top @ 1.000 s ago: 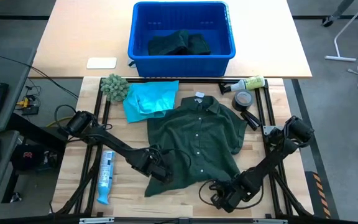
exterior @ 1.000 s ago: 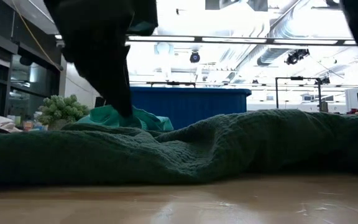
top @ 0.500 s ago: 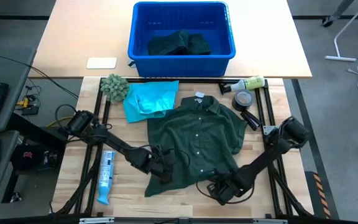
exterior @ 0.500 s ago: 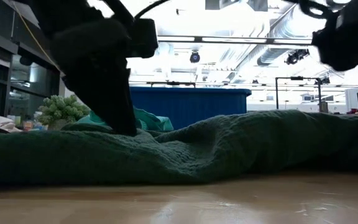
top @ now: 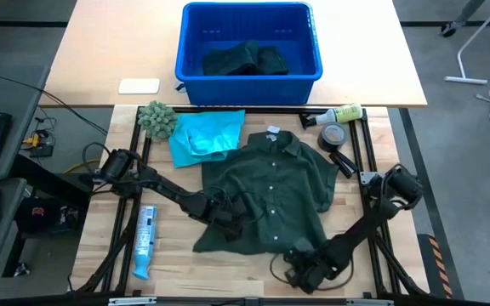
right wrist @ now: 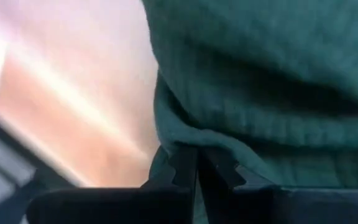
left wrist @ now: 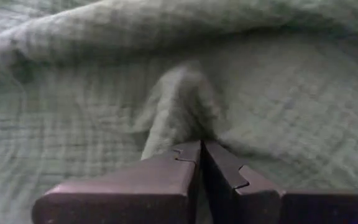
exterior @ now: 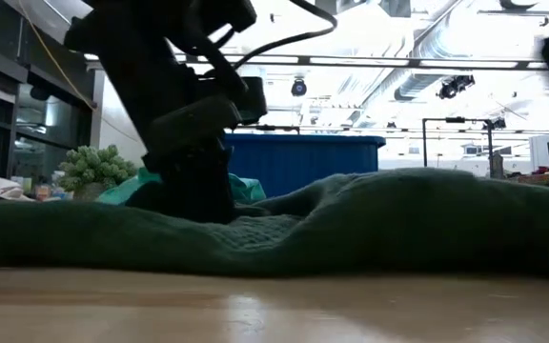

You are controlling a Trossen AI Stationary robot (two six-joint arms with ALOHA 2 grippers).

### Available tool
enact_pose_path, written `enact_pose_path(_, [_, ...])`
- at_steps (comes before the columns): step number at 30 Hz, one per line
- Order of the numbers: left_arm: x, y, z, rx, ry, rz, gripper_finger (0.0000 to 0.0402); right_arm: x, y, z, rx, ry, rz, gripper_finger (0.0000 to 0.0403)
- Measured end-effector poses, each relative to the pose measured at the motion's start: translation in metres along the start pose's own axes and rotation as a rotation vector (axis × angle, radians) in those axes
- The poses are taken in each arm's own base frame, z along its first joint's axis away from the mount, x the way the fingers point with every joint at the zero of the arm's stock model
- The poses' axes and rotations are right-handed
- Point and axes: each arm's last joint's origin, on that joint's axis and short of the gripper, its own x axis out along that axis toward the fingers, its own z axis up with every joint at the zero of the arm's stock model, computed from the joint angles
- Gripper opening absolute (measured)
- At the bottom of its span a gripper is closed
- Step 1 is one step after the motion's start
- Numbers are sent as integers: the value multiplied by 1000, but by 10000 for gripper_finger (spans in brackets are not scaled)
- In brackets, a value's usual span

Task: Fold laundry
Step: Fold the green polo shirt from the blue laundry bin

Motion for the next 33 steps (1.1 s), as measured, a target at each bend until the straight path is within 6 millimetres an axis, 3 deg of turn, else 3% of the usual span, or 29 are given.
enact_pose_path(8, [3, 1, -1, 4, 14, 4, 0, -3, -7, -54, -257, 276, 28, 0])
enact_pose_path(13, [1, 1, -1, 4, 26, -13, 0, -23, -11, -68, -303, 305, 55, 0])
enact_pose_path(18, [-12, 3, 3, -3, 15, -42, 0, -60, -8, -64, -327, 257, 170, 0])
enact_pose_path(21, [-23, 4, 6, -10, -11, -57, 0, -75, -9, -54, -295, 133, 203, 0])
enact_pose_path(27, [-42, -3, 27, -42, -100, -126, 0, -71, -4, -21, -211, -39, 167, 0])
enact_pose_path(33, [-50, -21, 17, -39, -100, -159, 0, -65, 2, 7, -157, -139, 155, 0])
